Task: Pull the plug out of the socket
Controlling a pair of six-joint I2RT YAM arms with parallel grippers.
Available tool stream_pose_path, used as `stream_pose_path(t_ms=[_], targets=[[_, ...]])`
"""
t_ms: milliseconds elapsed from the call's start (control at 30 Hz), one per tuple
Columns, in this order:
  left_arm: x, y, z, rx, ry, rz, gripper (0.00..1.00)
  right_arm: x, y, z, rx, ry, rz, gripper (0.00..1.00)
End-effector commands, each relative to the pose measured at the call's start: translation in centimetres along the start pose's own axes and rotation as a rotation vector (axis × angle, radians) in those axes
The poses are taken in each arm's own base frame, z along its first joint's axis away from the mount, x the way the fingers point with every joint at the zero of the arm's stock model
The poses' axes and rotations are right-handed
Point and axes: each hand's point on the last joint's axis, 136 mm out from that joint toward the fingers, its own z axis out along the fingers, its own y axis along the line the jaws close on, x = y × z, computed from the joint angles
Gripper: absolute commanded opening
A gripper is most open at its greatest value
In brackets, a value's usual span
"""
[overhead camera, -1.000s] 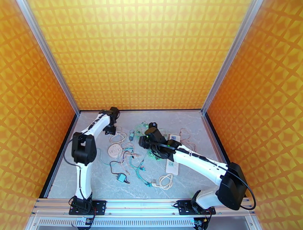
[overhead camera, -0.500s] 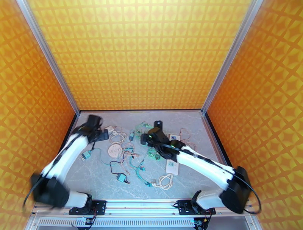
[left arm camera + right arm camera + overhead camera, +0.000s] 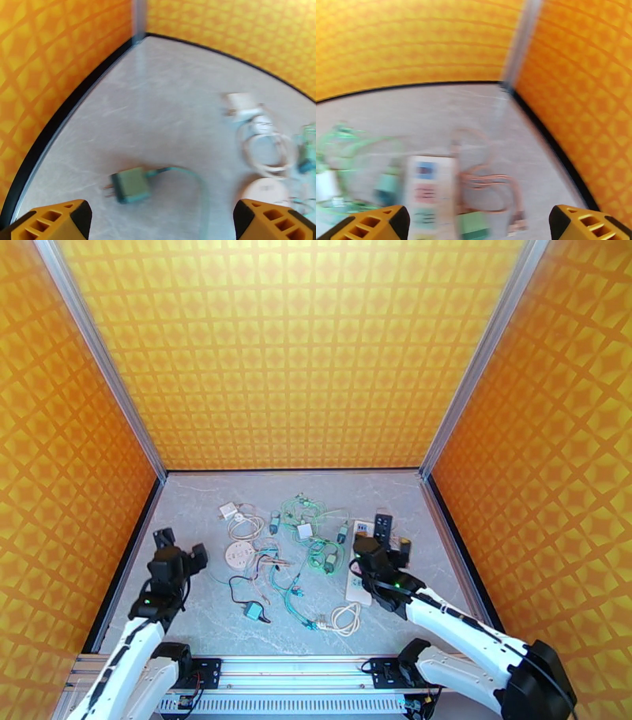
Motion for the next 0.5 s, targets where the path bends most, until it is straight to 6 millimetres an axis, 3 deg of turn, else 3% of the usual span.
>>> stream_pose_path(t_ms=[0,100,200,433,467], targets=[[-3.1,2.2,1.5,-0.107,-0.132,-0.061,0.99,-1.0,-1.3,1.9,0.048,-0.024,0.026,0.99],[-3.8,0.4,3.7,-0.07,-0.094,0.051,0.99,0.2,-0.5,4.3,0.039,-0.037,-0.032,0.98],[-3.9,-0.5,6.4,-0.068,-0.101,0.056,0.99,1.7,0.2,6.7,0.064,-0.018,-0.075,0.98],[-4.6,-4.6,10.2,0.074,-0.165,0.128,0.99,0.5,3.0,9.8,-0.062,-0.025,-0.078,0.99],[-3.9,-5.3,10.8,0.107,-0.138,0.145,0.99,0.7,3.2,10.3,-0.087,-0.009,-0.05,0.99]])
